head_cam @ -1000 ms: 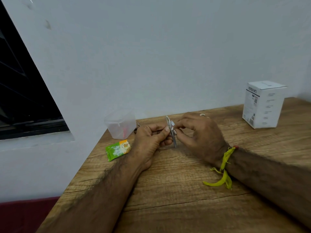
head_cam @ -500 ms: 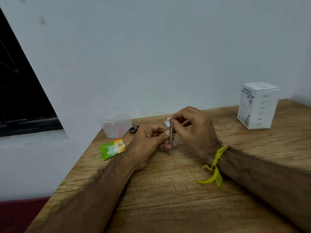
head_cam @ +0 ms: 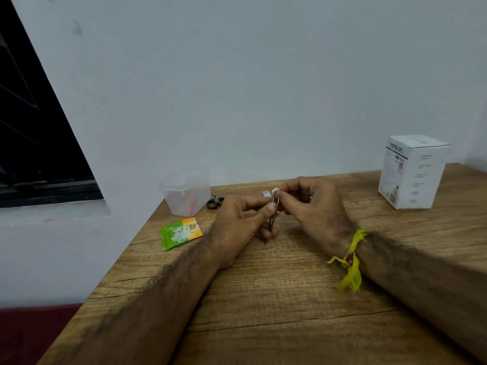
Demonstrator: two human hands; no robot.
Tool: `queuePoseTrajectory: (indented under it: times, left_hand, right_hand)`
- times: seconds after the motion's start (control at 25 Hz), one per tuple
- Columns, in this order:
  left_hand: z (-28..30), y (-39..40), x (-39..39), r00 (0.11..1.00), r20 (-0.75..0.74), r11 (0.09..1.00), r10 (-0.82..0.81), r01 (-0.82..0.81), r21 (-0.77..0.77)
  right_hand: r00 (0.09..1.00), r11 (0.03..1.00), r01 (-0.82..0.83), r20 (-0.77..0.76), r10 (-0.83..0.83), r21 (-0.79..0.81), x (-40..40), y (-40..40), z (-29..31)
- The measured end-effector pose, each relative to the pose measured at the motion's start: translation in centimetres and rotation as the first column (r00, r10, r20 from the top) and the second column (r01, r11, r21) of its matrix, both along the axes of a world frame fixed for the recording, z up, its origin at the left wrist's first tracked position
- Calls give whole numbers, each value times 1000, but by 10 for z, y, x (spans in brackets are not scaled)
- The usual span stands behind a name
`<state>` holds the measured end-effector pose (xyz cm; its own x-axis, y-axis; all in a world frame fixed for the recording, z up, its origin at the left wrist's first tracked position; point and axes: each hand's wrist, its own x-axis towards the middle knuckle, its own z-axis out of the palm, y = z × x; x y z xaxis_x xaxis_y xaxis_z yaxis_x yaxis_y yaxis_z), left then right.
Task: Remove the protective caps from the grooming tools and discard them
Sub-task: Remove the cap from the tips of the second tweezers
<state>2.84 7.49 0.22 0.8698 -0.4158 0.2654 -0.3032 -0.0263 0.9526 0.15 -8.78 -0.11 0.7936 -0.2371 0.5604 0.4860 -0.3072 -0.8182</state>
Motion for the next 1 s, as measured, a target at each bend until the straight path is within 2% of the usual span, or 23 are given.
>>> queuePoseTrajectory:
  times: [0.12,0.24,0.56,0.64,0.8,1.0]
  left_hand:
    - [-1,-1,1,998,-23,997,67,-68,-38]
    - [1,-4,-1,995,-32,994,93,-95,-58]
    - [2,-10,-4,986,37,987,162,-162,1]
    - [1,-10,-4,991,3,991,131,-131,-31]
    - [-1,-5,0,992,-125,986,13,-34,-166]
    - [-1,-2,1,977,-202,971,-60,10,-240]
  right_hand:
    - [999,999,32,11,-32,0,0,0,0]
    - [999,998,-37,-22,39,51,1,0,0]
    - [995,984,-90,-22,94,155,1,1,2]
    - [1000,994,-2,17,0,109,1,0,1]
    - [963,972,198,209,-169,-127,0,1,0]
    - [949,938,198,296,-111,-285,1,1,-3]
